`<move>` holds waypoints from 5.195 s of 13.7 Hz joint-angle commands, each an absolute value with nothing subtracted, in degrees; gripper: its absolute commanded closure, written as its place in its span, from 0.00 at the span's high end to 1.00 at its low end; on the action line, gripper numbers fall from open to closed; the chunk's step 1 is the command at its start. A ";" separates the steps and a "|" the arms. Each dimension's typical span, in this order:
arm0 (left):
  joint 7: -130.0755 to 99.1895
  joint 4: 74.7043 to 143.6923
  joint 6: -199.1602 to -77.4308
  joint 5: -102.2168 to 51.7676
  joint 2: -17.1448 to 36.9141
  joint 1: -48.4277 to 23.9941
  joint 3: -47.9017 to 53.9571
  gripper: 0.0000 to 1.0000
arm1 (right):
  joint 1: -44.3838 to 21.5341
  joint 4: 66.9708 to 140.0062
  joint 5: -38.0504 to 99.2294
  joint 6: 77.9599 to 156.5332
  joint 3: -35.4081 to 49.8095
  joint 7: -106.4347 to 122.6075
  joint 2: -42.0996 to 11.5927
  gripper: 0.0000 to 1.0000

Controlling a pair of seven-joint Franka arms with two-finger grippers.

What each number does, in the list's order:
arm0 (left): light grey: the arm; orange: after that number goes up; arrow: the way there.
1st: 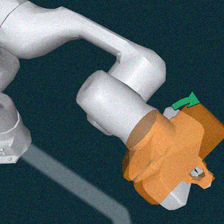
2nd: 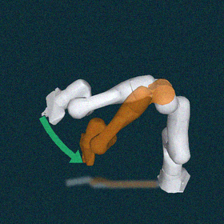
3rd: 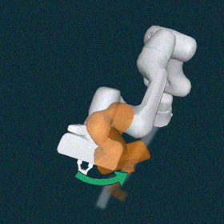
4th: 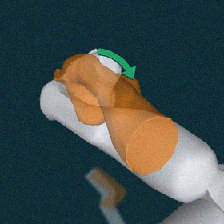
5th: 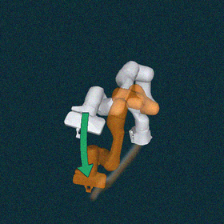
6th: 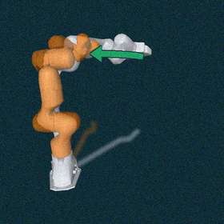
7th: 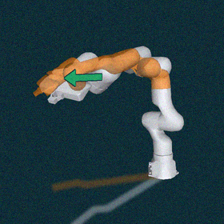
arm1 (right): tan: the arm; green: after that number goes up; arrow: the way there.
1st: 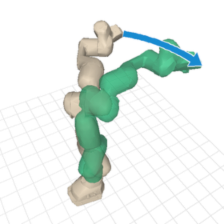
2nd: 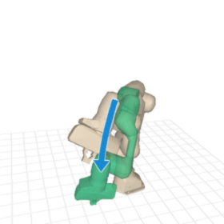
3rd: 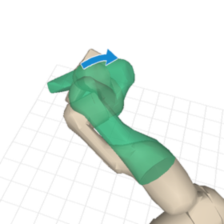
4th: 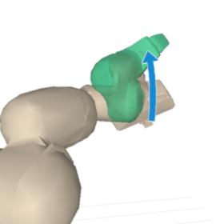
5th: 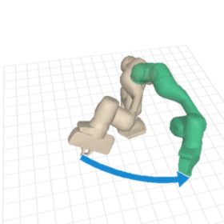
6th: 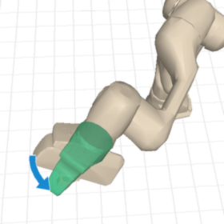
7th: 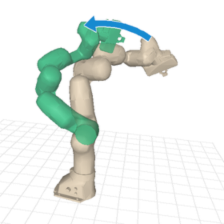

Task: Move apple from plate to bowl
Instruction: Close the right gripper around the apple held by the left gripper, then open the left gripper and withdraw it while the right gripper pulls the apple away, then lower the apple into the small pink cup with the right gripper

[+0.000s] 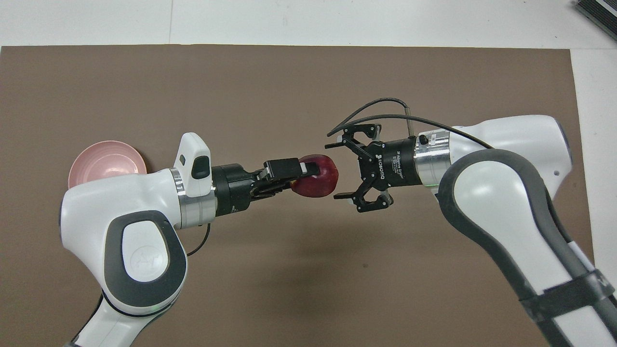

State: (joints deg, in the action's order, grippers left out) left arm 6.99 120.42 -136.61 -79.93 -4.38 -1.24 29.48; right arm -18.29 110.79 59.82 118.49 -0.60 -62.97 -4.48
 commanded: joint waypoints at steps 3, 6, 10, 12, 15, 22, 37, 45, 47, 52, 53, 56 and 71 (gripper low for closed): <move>7.30 121.29 -138.08 -81.47 -5.98 -2.02 29.53 0.00 | -20.92 111.44 61.35 120.68 -0.70 -66.18 -3.96 1.00; 6.95 121.38 -140.09 -81.47 -6.06 -2.02 30.67 0.00 | -21.00 111.27 61.26 120.50 -0.62 -68.64 -3.96 1.00; 5.89 121.38 -139.40 -81.47 -6.06 -1.93 30.67 0.00 | -20.92 110.57 61.17 120.15 -0.62 -71.00 -4.30 0.00; 5.80 121.29 -139.04 -81.39 -5.98 -1.85 30.67 0.00 | -20.92 110.48 61.08 120.15 -0.70 -71.28 -4.48 0.00; 5.63 121.20 -139.04 -81.30 -5.98 -1.85 30.67 0.28 | -20.92 110.48 61.08 120.15 -0.70 -71.28 -4.48 0.00; 4.48 120.67 -138.96 -80.33 -5.89 -1.93 30.50 1.00 | -20.83 110.57 60.82 119.88 -0.70 -71.19 -4.48 0.00; 4.57 122.08 -122.36 -40.67 -5.71 -0.44 19.43 1.00 | -18.28 110.57 44.43 115.76 -0.97 -69.79 -4.75 0.00; 9.66 117.97 -120.24 -4.59 -4.31 -1.40 7.32 1.00 | -11.69 110.48 25.60 110.66 -0.97 -56.53 -5.27 0.00; 11.16 113.40 -118.32 -3.78 -3.52 -1.67 4.41 1.00 | -11.16 110.48 19.63 110.39 -0.97 -53.37 -5.45 0.00; 12.39 89.18 -95.07 -1.24 0.78 -3.16 0.62 1.00 | -3.09 110.30 12.50 111.53 -0.97 -35.72 -6.24 0.00; 12.39 84.95 -89.88 -1.14 1.66 -3.25 0.44 1.00 | -2.12 110.30 9.87 112.14 -0.97 -32.46 -6.33 0.00; 12.83 77.80 -80.01 -1.32 1.93 -3.16 0.09 1.00 | 1.48 110.39 2.92 115.91 -0.97 -21.75 -6.85 0.00; 8.88 80.68 -79.02 -1.85 -0.79 -1.67 0.53 1.00 | 5.19 108.90 -4.75 136.67 -0.88 -12.66 -19.86 0.08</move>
